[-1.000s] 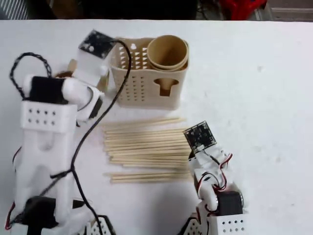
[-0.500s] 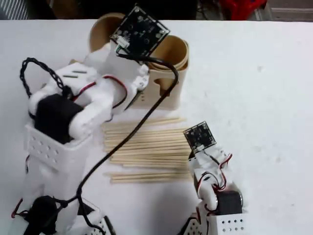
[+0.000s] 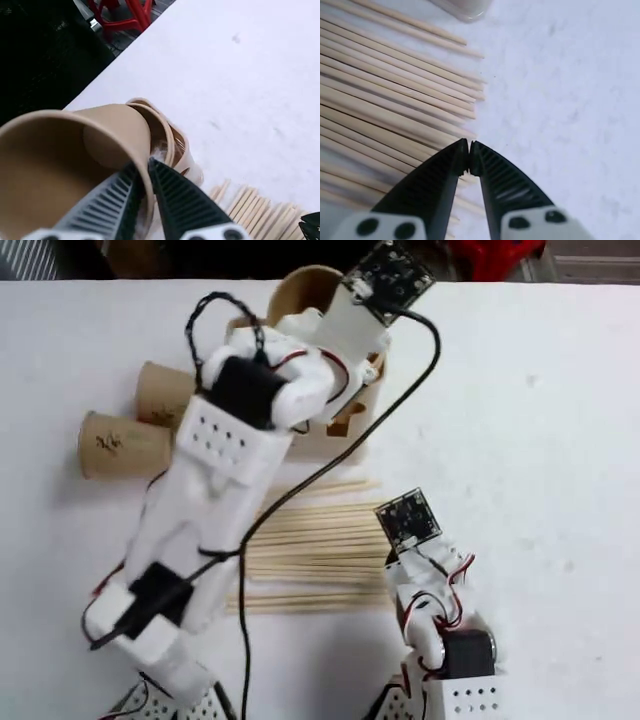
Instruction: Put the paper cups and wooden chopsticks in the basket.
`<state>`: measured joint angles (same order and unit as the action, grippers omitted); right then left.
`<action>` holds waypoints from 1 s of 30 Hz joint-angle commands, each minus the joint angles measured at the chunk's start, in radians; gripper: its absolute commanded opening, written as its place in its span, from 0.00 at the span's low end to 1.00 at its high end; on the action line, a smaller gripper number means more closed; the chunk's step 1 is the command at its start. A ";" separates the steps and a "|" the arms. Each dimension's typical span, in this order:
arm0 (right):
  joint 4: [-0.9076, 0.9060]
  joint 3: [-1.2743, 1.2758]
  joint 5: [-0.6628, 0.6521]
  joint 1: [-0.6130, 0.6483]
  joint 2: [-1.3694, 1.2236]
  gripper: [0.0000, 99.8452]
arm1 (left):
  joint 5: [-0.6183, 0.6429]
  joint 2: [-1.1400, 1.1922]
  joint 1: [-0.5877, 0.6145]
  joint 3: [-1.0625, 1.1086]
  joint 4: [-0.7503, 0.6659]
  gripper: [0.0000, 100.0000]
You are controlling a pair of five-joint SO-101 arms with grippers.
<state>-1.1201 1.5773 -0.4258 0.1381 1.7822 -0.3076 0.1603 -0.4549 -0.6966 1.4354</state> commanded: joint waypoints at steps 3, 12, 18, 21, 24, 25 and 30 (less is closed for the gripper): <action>0.022 -0.006 -0.012 0.001 0.004 0.02 | 0.002 0.119 -0.031 -0.207 0.104 0.09; 0.022 -0.006 -0.012 0.001 0.004 0.02 | 0.005 0.159 -0.027 -0.419 0.161 0.20; 0.022 -0.006 -0.012 0.001 0.004 0.02 | 0.089 0.165 -0.007 -0.425 0.110 0.20; 0.022 -0.002 -0.012 0.001 0.004 0.02 | 0.155 0.211 0.054 -0.400 0.066 0.20; 0.022 -0.002 -0.012 0.002 0.004 0.02 | 0.230 0.280 0.116 -0.388 0.032 0.20; 0.022 -0.002 -0.012 0.002 0.004 0.02 | 0.241 0.303 0.124 -0.390 0.035 0.20; 0.022 -0.002 -0.012 0.002 0.004 0.02 | 0.241 0.409 0.122 -0.391 0.046 0.20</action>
<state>-1.1201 1.5804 -0.4273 0.1396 1.7822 -0.0836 0.5286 -0.3383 -1.0817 1.4998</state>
